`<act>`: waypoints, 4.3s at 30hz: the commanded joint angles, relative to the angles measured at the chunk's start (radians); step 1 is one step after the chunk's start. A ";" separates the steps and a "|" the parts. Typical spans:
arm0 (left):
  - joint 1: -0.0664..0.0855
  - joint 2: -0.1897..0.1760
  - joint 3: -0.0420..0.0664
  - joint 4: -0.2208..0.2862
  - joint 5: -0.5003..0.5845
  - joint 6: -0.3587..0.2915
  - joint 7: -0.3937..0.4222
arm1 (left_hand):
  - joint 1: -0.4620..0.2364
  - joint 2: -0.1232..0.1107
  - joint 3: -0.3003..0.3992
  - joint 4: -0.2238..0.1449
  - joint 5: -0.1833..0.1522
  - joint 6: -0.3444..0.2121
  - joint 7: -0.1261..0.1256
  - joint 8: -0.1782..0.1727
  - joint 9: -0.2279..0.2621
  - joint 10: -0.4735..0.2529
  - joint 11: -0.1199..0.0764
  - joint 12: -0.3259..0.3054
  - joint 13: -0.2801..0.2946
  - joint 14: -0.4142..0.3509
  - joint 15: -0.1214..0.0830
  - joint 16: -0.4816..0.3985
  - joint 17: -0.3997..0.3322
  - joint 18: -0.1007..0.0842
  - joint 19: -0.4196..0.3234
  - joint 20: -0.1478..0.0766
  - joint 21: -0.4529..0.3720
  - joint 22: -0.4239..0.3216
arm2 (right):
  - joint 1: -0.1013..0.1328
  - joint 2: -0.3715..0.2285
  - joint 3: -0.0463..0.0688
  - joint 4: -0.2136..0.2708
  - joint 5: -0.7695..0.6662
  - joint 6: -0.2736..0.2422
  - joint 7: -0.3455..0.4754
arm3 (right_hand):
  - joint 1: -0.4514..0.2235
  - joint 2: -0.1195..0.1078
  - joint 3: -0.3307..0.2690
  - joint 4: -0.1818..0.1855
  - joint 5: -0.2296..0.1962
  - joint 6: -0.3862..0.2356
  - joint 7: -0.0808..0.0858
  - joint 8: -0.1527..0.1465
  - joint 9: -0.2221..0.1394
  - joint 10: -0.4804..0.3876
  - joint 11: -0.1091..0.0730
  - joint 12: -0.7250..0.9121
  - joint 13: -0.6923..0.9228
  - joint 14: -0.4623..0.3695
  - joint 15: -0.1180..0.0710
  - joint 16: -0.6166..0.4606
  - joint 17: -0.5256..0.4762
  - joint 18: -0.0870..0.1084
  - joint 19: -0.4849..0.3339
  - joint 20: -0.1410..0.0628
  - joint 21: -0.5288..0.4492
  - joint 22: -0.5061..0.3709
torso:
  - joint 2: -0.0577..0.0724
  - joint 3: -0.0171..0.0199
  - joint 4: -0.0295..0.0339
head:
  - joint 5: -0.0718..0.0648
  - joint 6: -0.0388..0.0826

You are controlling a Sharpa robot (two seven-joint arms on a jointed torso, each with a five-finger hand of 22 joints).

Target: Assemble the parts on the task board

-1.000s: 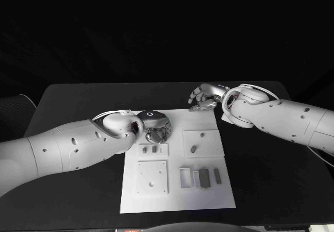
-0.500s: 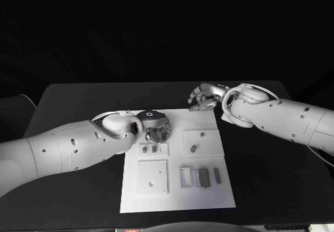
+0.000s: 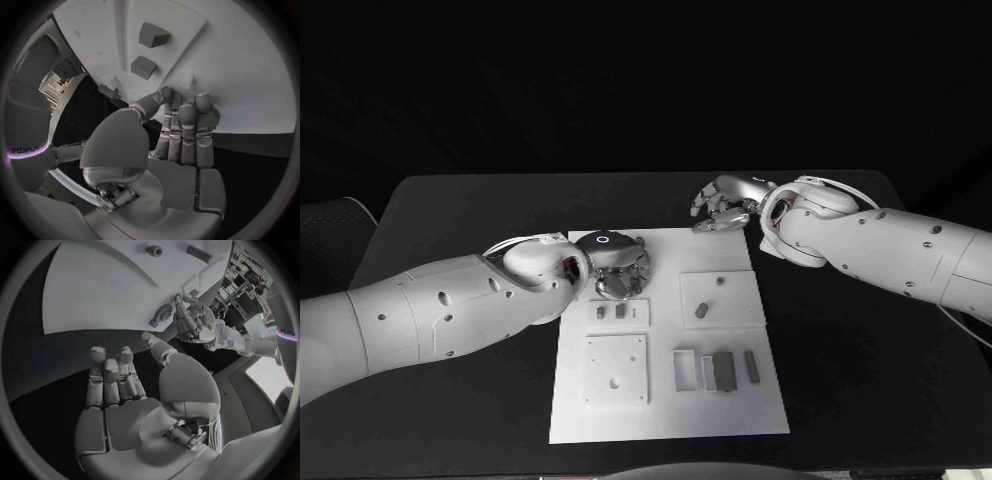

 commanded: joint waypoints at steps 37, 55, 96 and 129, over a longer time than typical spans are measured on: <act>0.015 -0.138 0.015 0.076 0.090 0.026 -0.010 | -0.001 -0.015 0.018 0.002 -0.033 0.001 0.001 0.000 -0.002 0.008 0.004 -0.020 0.007 0.011 0.002 0.008 -0.005 0.062 0.008 -0.004 0.007 0.021 | -0.001 -0.004 0.000 -0.005 -0.001 0.013 0.008 | -0.002 0.007 -0.002 -0.006 0.005 0.000 0.005 -0.003 -0.001 -0.009 0.001 0.006 -0.001 0.007 0.003 -0.003 -0.001 0.011 0.005 -0.001 -0.004 0.014 | 0.000 -0.0009 0.0010 | 0.010 0.026; 0.015 -0.155 0.015 0.094 0.076 0.050 -0.020 | -0.013 -0.017 0.007 0.004 -0.037 0.001 0.001 0.001 -0.001 0.011 0.004 -0.024 0.010 0.010 0.003 0.010 -0.005 0.062 0.008 -0.003 0.009 0.021 | -0.001 -0.005 0.000 -0.007 -0.001 0.013 0.008 | -0.002 0.007 -0.002 -0.006 0.005 0.000 0.005 -0.003 -0.001 -0.009 0.001 0.006 -0.002 0.007 0.003 -0.003 -0.001 0.011 0.005 -0.001 -0.004 0.014 | 0.000 -0.0011 0.0001 | 0.008 0.019; 0.015 -0.129 0.013 0.095 0.075 0.106 -0.060 | -0.020 -0.022 -0.005 0.002 -0.040 -0.016 0.007 -0.007 -0.004 0.001 0.009 -0.039 0.014 0.001 0.008 0.010 -0.006 0.062 -0.001 0.000 0.007 0.021 | -0.001 -0.004 0.000 -0.004 -0.001 0.012 0.008 | -0.002 0.007 -0.002 -0.006 0.005 -0.001 0.005 -0.002 -0.002 -0.009 0.001 0.006 -0.002 0.007 0.003 -0.003 -0.001 0.011 0.005 -0.001 -0.004 0.014 | 0.000 -0.0002 0.0004 | 0.006 0.022; 0.015 -0.118 0.010 0.080 0.084 0.069 -0.059 | -0.025 -0.035 -0.023 0.007 -0.041 -0.135 0.016 -0.055 -0.018 -0.017 0.014 -0.022 0.033 -0.015 0.013 0.021 -0.007 0.067 -0.011 0.008 0.009 0.020 | -0.001 -0.006 0.000 -0.003 -0.001 0.012 0.007 | -0.003 0.007 -0.002 -0.006 0.005 -0.001 0.005 -0.002 -0.002 -0.009 0.001 0.007 -0.003 0.007 0.003 -0.003 -0.001 0.011 0.004 -0.001 -0.004 0.014 | 0.000 -0.0010 0.0002 | 0.002 0.018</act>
